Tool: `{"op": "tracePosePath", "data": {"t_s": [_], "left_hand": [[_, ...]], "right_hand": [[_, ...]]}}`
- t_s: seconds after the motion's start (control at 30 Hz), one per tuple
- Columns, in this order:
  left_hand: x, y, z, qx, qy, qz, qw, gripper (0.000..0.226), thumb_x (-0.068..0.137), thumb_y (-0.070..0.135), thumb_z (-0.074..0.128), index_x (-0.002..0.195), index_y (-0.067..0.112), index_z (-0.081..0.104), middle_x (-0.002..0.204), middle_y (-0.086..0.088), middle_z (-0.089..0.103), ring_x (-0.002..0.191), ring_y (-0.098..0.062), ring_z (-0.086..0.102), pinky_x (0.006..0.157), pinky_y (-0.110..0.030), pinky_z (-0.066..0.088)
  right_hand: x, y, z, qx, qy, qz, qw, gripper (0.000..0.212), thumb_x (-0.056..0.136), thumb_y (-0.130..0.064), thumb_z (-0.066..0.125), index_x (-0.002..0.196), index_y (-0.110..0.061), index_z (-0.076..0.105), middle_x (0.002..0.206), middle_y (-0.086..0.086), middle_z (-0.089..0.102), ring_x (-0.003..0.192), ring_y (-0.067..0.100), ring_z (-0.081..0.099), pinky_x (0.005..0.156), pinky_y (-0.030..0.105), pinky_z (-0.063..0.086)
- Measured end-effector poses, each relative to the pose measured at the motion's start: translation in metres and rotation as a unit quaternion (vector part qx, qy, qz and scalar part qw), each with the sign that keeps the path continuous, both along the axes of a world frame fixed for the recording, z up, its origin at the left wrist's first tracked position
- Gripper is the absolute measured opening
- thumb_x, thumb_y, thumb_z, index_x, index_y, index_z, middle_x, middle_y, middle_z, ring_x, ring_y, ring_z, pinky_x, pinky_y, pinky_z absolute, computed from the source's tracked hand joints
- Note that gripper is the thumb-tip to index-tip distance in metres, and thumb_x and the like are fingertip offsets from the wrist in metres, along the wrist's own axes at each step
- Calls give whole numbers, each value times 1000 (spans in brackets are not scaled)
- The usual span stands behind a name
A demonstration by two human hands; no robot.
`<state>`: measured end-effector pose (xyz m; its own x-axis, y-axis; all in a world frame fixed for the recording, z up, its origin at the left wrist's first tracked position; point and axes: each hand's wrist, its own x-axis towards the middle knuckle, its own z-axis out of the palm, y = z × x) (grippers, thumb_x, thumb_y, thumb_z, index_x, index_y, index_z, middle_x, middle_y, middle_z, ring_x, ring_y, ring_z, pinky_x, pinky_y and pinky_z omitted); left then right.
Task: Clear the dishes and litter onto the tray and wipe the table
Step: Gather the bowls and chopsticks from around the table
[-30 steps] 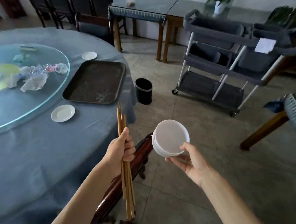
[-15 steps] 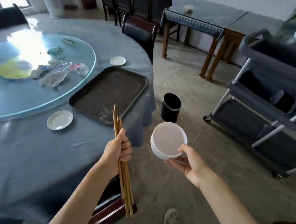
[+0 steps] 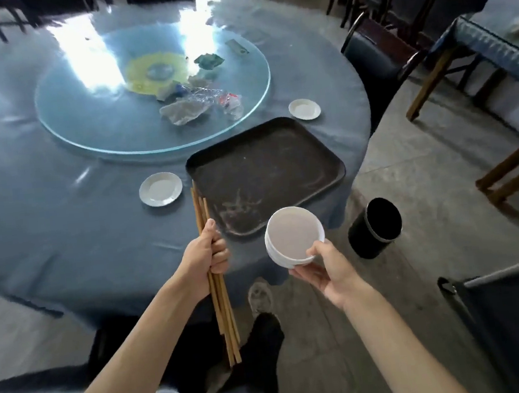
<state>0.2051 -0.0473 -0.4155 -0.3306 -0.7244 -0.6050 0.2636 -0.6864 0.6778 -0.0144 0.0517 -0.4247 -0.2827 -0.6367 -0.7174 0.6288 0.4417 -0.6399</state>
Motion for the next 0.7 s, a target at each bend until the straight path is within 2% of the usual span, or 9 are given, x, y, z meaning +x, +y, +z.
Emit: {"op": "tracePosePath", "data": {"t_s": [0.13, 0.23, 0.37, 0.47, 0.7], "left_hand": [[0, -56, -11, 10, 7, 72, 997, 47, 106, 46, 42, 65, 25, 32, 53, 9, 23, 38, -4, 24, 34, -17, 22], [-5, -101, -20, 9, -1, 110, 994, 46, 106, 46, 43, 66, 25, 33, 53, 8, 23, 38, -4, 25, 33, -17, 23], [-13, -161, -42, 21, -9, 170, 985, 43, 105, 46, 44, 69, 26, 33, 54, 8, 22, 38, -4, 24, 34, -17, 21], [-18, -196, -59, 38, -19, 202, 978, 43, 103, 50, 45, 69, 25, 36, 56, 7, 24, 40, -5, 25, 36, -18, 23], [-36, -243, -77, 35, -59, 239, 969, 46, 100, 54, 48, 69, 24, 35, 58, 5, 24, 46, -8, 24, 41, -20, 27]], "right_hand": [[-12, -84, -10, -13, 7, 68, 998, 36, 93, -4, 49, 125, -15, 62, 119, 19, 65, 100, 35, 68, 84, 46, 64], [-16, -152, -19, -12, 13, 116, 993, 39, 92, -3, 48, 126, -16, 61, 124, 19, 63, 103, 35, 67, 82, 44, 65], [-15, -247, -37, 11, 41, 189, 981, 45, 91, -3, 48, 132, -20, 60, 134, 19, 58, 122, 40, 62, 83, 44, 65], [-9, -309, -49, 33, 36, 233, 971, 48, 93, -2, 48, 135, -24, 58, 136, 16, 56, 123, 39, 61, 87, 48, 64], [15, -393, -71, 52, 7, 291, 955, 45, 97, -3, 52, 132, -30, 59, 135, 12, 53, 125, 35, 56, 93, 50, 61]]}}
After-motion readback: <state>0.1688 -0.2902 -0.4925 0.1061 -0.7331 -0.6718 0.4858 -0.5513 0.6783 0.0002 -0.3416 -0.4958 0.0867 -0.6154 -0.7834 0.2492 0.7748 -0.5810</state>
